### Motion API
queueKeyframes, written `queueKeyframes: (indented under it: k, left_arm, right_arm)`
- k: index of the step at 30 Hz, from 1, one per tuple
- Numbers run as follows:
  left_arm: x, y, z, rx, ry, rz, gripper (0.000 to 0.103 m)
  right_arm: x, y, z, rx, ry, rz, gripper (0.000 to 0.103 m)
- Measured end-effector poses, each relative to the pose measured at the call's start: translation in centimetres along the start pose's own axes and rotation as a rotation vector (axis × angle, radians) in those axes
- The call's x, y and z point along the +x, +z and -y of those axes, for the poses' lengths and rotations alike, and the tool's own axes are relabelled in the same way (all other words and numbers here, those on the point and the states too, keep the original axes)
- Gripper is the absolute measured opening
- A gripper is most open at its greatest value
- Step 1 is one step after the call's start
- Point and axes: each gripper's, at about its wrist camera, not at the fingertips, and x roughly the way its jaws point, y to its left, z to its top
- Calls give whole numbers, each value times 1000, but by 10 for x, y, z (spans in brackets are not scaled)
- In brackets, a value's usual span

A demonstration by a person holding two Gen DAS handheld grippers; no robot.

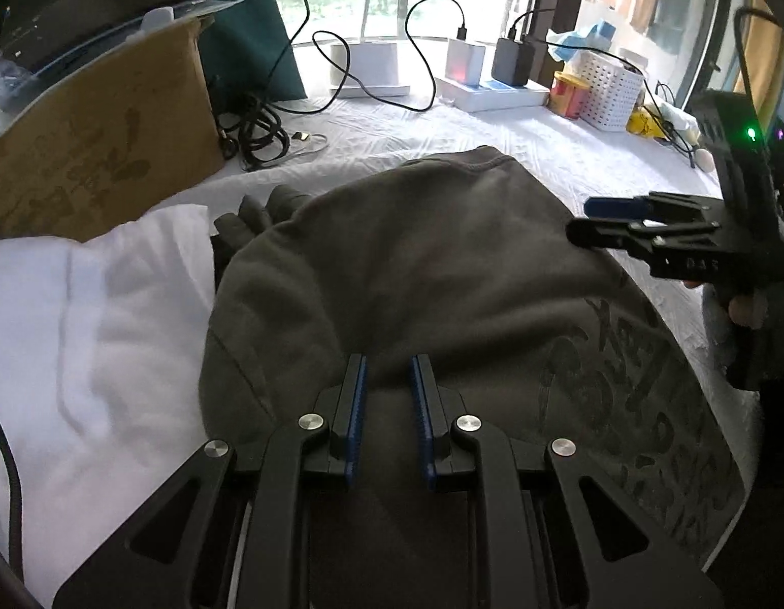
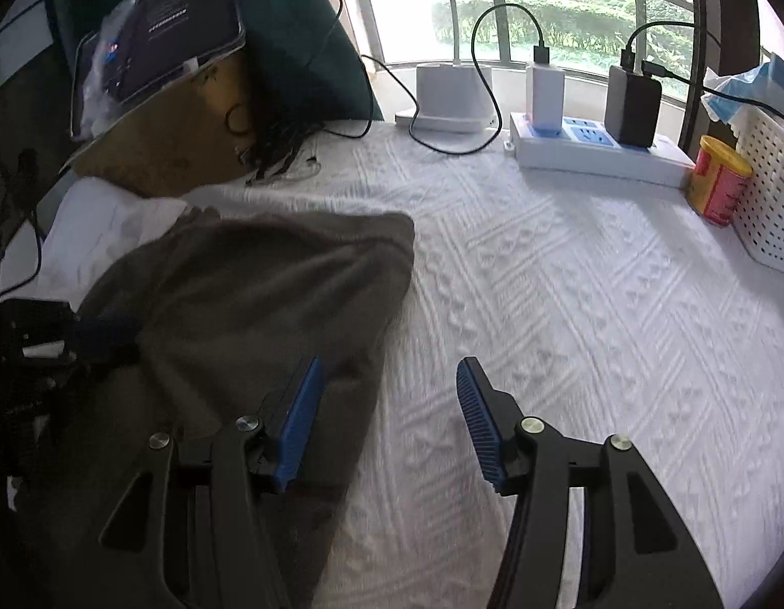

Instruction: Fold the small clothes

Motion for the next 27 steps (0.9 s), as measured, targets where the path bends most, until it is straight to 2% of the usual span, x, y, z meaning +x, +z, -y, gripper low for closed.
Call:
queueKeyframes:
  k: [3, 6, 11, 16, 18, 27]
  left_arm:
    - [-11, 0, 6, 19, 17, 33, 19]
    - [-26, -1, 17, 34, -34, 70, 19]
    - [-32, -11, 34, 53, -79, 66, 19]
    - [-16, -35, 29, 3, -44, -16, 19]
    - [-20, -42, 25, -15, -43, -5, 19]
    - [-24, -53, 33, 16, 69, 2, 19]
  right_arm:
    - [-7, -5, -3, -5, 3, 9, 55]
    - [-15, -9, -9, -22, 12, 16, 56]
    - [-20, -20, -23, -55, 33, 3, 56]
    - [-19, -34, -28, -72, 4, -26, 56]
    - [-19, -39, -25, -62, -1, -34, 56]
    - [-35, -55, -18, -62, -13, -21, 61]
